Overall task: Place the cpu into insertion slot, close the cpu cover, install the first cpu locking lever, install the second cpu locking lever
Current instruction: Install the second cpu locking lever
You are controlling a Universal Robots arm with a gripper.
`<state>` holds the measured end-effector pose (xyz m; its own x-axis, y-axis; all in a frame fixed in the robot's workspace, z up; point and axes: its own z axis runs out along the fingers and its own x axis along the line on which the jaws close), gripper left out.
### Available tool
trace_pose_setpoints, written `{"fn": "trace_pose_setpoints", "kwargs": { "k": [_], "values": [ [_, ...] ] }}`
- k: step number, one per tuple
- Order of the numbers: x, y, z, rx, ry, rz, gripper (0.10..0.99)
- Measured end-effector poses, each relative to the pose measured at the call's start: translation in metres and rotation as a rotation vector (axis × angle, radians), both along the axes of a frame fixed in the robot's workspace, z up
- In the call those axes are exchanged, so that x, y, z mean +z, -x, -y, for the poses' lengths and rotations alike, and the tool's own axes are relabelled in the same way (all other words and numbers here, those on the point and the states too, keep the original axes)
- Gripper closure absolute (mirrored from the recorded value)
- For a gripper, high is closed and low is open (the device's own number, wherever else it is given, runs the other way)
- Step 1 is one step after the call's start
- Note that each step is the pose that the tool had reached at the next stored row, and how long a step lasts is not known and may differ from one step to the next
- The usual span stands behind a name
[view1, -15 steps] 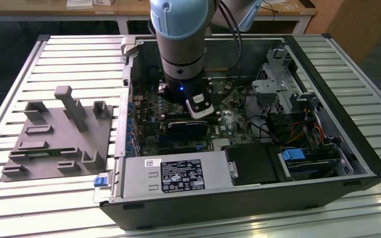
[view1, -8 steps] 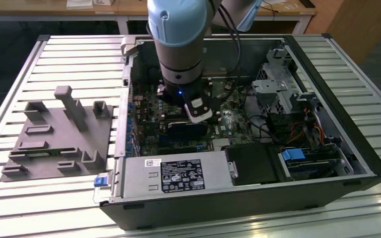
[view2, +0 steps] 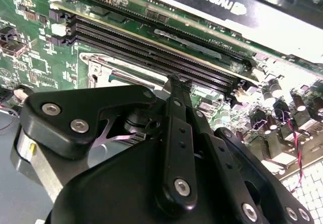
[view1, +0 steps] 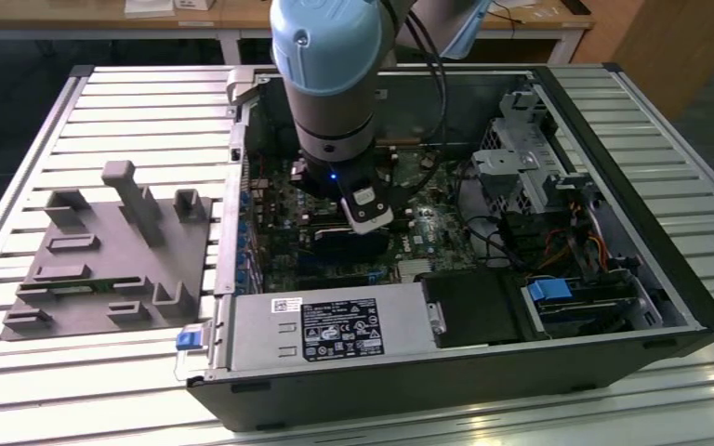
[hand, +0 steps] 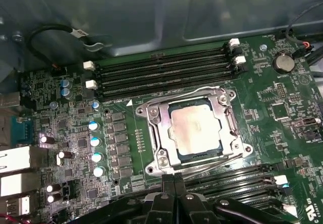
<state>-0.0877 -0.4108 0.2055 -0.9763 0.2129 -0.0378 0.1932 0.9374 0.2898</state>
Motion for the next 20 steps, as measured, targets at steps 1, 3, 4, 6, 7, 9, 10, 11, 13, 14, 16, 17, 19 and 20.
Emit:
{"fn": "trace_pose_setpoints", "kwargs": {
  "k": [1, 3, 4, 6, 7, 9, 10, 11, 13, 14, 16, 17, 19, 20],
  "values": [
    [-0.0001, 0.0000, 0.0000, 0.000, 0.000, 0.0000, 0.980],
    [-0.0004, 0.0001, 0.0000, 0.000, 0.000, 0.0001, 0.980],
    [-0.0008, 0.0001, 0.0000, 0.000, 0.000, 0.0002, 0.980],
    [-0.0014, 0.0001, 0.0000, 0.000, 0.000, 0.0001, 0.980],
    [-0.0014, 0.0001, 0.0000, 0.000, 0.000, -0.0001, 0.980],
    [-0.0019, 0.0002, 0.0000, 0.000, 0.000, 0.0000, 0.980],
    [-0.0020, 0.0002, 0.0000, 0.000, 0.000, 0.0000, 0.980],
    [-0.0023, 0.0002, 0.0000, 0.000, 0.000, 0.0001, 0.980],
    [-0.0035, 0.0006, 0.0000, 0.000, -0.001, 0.0002, 0.980],
    [-0.0041, 0.0008, 0.0000, 0.000, -0.001, 0.0001, 0.980],
    [-0.0053, 0.0009, 0.0000, 0.000, -0.001, 0.0001, 0.980],
    [-0.0058, 0.0013, 0.0000, 0.000, -0.001, 0.0000, 0.980],
    [-0.0067, 0.0020, 0.0001, 0.000, -0.001, -0.0001, 0.980],
    [-0.0072, 0.0024, 0.0000, 0.000, -0.003, 0.0000, 0.980]
  ]
}}
